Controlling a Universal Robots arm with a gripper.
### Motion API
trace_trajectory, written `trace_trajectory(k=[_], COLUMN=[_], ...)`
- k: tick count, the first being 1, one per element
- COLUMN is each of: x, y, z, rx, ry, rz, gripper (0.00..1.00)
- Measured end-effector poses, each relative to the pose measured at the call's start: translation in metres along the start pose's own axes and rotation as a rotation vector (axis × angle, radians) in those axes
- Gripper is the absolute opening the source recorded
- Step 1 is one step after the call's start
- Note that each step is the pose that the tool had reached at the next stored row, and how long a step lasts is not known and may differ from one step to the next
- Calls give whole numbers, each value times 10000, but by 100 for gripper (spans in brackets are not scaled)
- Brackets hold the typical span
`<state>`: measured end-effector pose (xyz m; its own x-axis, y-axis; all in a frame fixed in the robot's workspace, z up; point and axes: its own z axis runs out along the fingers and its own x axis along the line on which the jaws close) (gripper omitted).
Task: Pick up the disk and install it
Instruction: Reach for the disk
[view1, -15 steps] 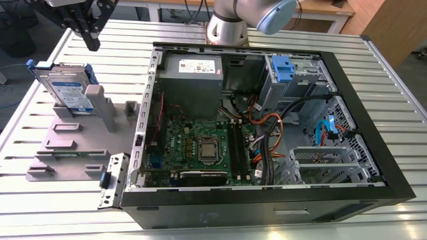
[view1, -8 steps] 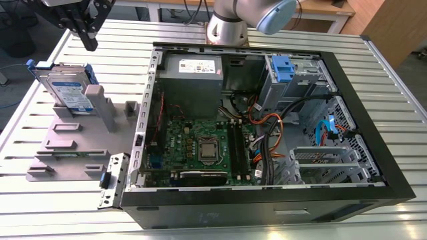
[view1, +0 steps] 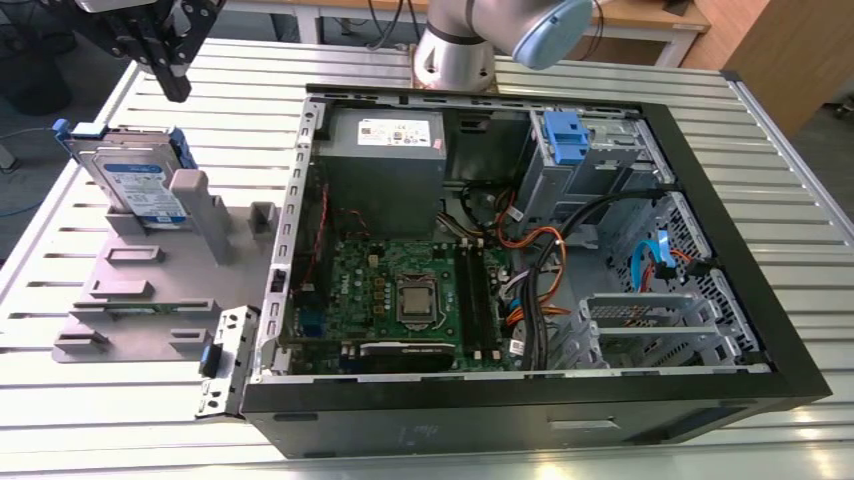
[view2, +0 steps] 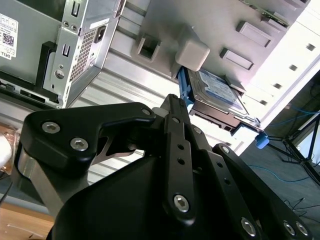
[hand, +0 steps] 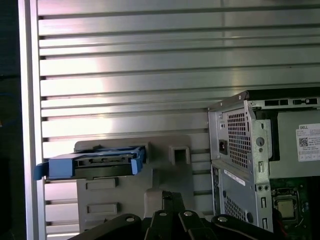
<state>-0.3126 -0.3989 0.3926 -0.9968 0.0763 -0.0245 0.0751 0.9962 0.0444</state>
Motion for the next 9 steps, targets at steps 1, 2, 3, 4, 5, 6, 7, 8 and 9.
trace_trajectory(k=[1,2,3,4,5,6,7,8,9], x=[12,26,43,60,76,91,107,123,140], y=[-1,-2,-3,-5,-6,-7,-8,-9,-11], z=[0,0,0,0,-1,-1,-1,-1,-1], rx=[0,0,-1,0,1,1,1,0,1], ry=[1,0,-1,0,1,1,0,0,1], rz=[0,0,0,0,0,0,0,0,-1], gripper=[11,11,11,11,11,11,11,11,11])
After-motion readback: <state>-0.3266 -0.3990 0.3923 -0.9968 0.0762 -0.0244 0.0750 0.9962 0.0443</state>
